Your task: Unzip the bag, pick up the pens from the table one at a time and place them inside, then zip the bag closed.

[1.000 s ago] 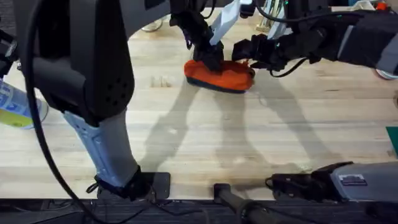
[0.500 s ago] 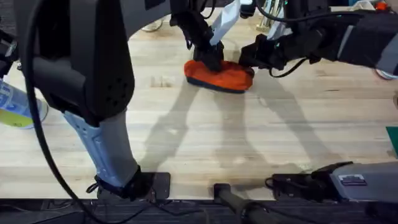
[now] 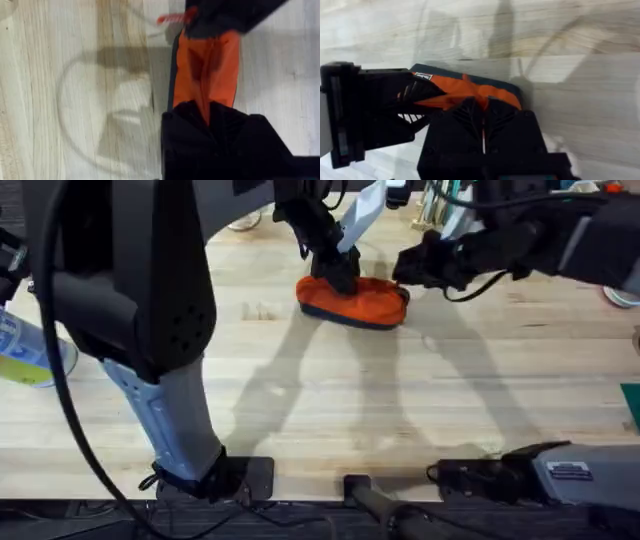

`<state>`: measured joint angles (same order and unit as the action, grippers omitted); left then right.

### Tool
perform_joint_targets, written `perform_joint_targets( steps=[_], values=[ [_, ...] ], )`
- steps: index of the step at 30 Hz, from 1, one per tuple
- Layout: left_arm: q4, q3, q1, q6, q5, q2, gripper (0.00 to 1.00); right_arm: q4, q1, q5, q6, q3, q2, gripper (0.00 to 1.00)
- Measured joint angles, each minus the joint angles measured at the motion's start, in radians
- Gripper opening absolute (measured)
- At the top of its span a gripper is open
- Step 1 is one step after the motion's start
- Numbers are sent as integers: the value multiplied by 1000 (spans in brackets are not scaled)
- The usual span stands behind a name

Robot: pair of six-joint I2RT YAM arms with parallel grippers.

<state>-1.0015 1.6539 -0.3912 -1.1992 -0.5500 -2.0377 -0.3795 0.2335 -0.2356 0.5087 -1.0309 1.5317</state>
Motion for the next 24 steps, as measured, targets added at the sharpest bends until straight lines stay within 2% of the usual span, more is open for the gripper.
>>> perform_joint_targets(
  steps=[12, 24],
  values=[
    [9, 0, 7, 14, -20, 0, 42, -82, -61, -13, -24, 1, -42, 34],
    [18, 0, 61, 19, -138, -13, 42, -97, -161, -45, -32, 1, -42, 34]
  ],
)
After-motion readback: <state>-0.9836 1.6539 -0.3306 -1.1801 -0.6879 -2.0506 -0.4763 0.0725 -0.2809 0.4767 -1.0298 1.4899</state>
